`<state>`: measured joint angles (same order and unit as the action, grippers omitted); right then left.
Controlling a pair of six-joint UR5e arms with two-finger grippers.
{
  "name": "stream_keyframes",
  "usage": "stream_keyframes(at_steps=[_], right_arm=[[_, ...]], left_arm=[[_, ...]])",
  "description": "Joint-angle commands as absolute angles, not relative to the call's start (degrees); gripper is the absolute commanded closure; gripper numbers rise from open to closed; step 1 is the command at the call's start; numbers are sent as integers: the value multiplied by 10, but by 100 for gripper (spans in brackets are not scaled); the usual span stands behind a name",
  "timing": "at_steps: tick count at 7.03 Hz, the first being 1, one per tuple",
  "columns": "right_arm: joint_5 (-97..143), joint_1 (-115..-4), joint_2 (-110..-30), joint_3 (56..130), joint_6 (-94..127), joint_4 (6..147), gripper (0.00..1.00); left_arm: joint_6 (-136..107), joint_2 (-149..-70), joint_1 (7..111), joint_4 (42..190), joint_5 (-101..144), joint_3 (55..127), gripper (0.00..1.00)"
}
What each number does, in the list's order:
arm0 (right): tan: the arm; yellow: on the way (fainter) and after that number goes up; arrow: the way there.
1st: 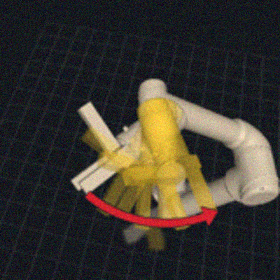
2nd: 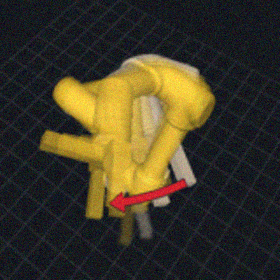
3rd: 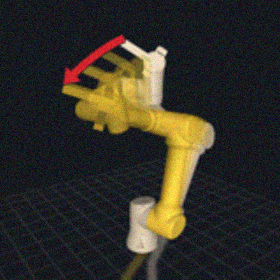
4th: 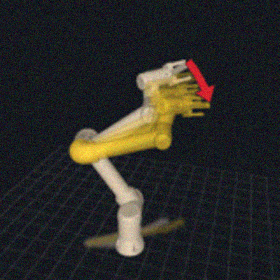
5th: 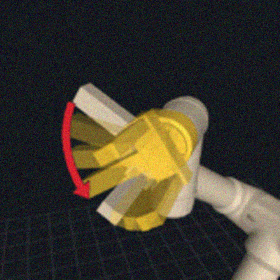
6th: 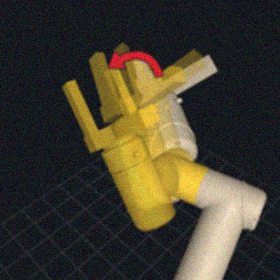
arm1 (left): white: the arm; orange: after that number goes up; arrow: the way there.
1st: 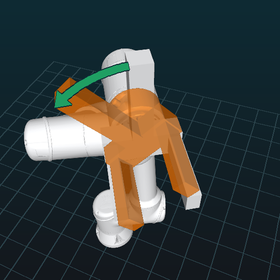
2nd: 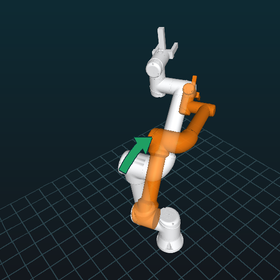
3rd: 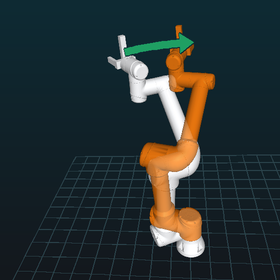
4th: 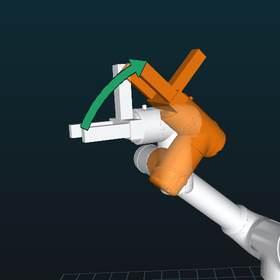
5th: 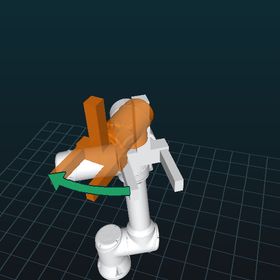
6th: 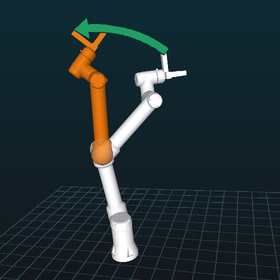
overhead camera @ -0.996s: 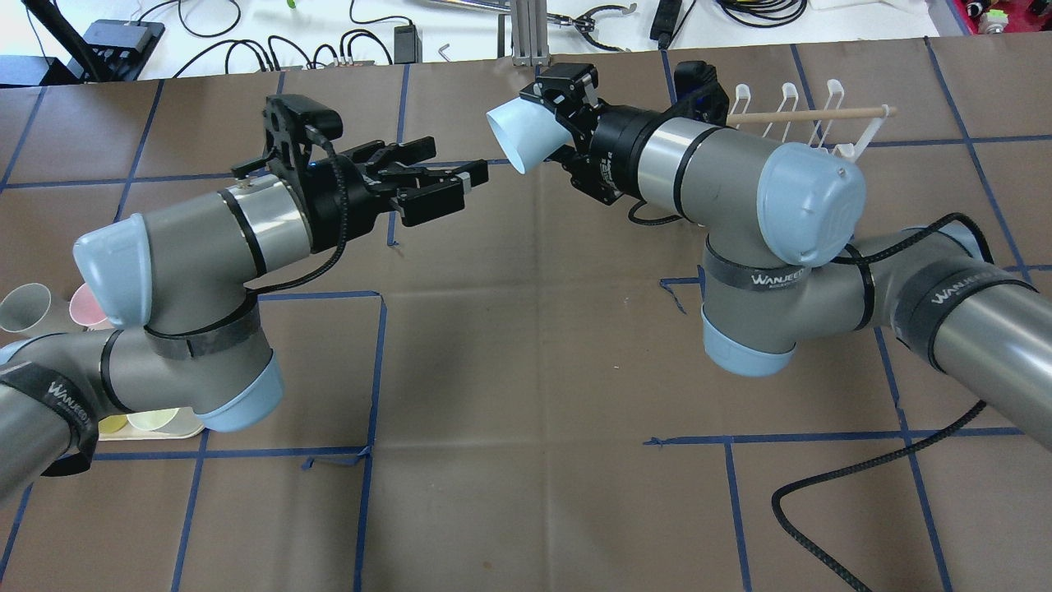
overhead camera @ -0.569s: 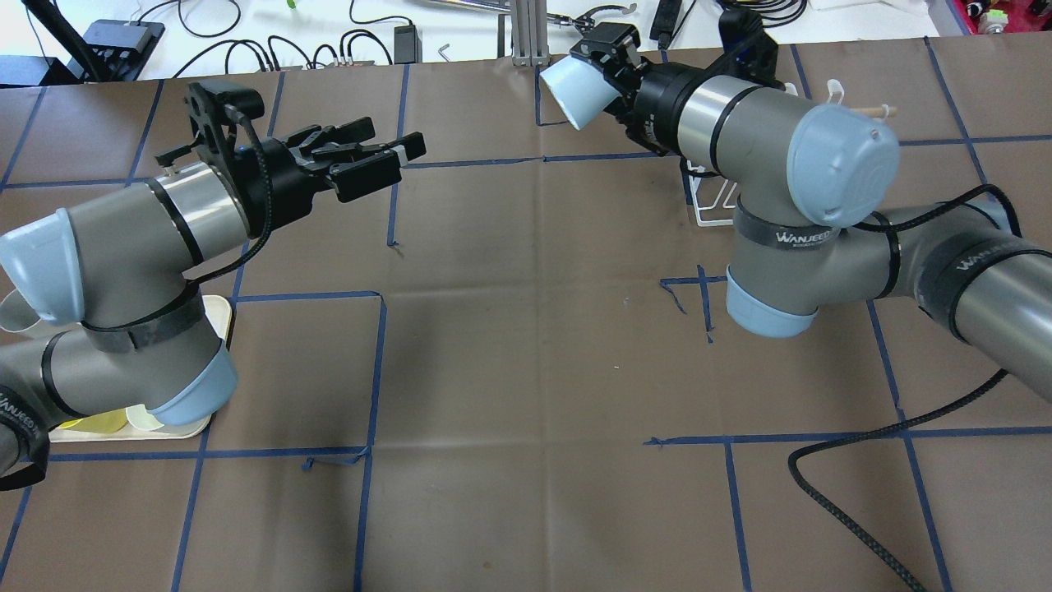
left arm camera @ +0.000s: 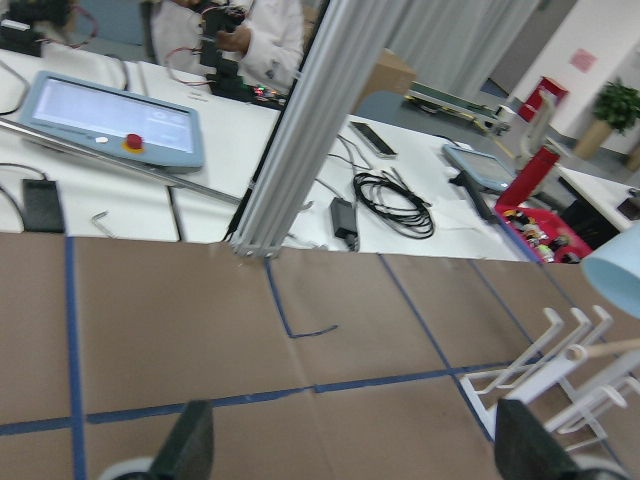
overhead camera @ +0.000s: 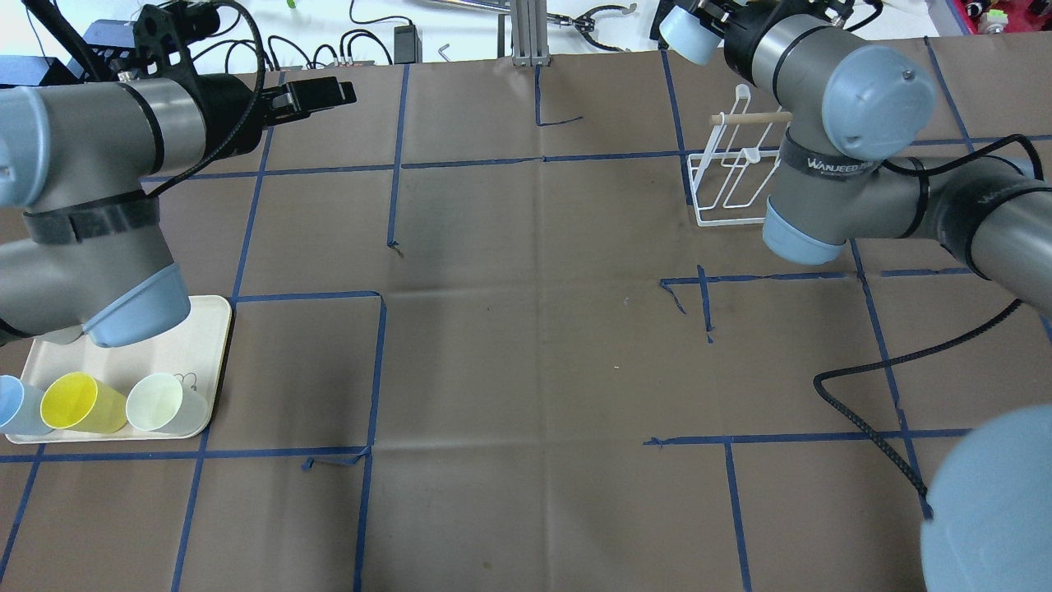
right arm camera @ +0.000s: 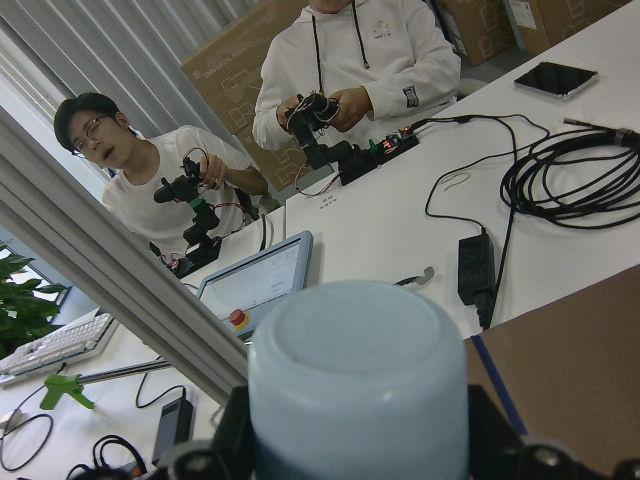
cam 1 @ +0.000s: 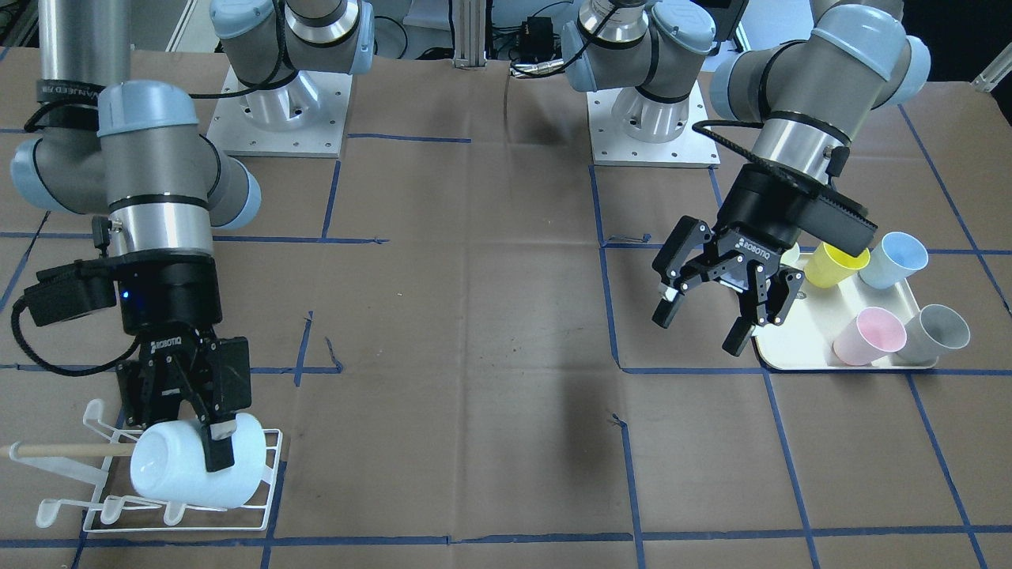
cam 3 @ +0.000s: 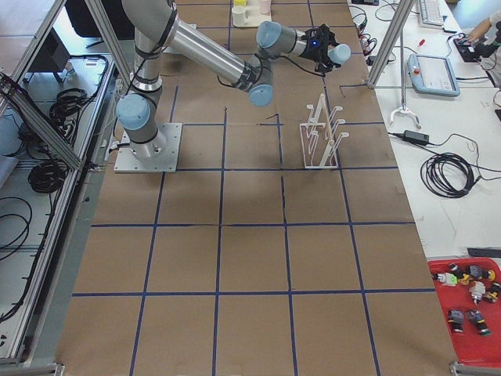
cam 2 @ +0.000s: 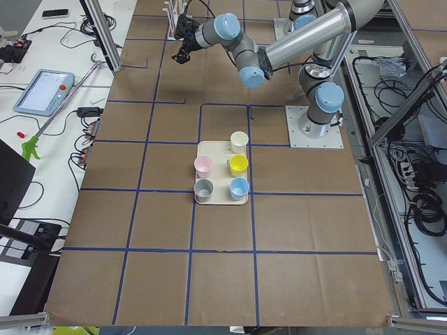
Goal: Transfer IKEA cup to right arm and place on rack
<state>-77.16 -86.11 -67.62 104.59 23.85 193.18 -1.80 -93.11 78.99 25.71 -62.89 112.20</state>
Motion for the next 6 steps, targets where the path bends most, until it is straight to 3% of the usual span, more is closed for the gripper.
stream_keyframes(at_steps=[1, 2, 4, 6], right_arm=[[-793, -838, -646, 1038, 88, 1949, 81], [-797, -832, -637, 1039, 44, 1949, 81], [-804, -824, -608, 1036, 16, 1953, 81], [-804, -824, -599, 1035, 16, 1956, 81]], left_arm=[[-25, -935, 839, 523, -795, 1005, 1], [-39, -938, 845, 691, -806, 945, 1], [-45, -935, 848, 886, -872, 884, 1], [-40, -922, 850, 929, -882, 882, 1]])
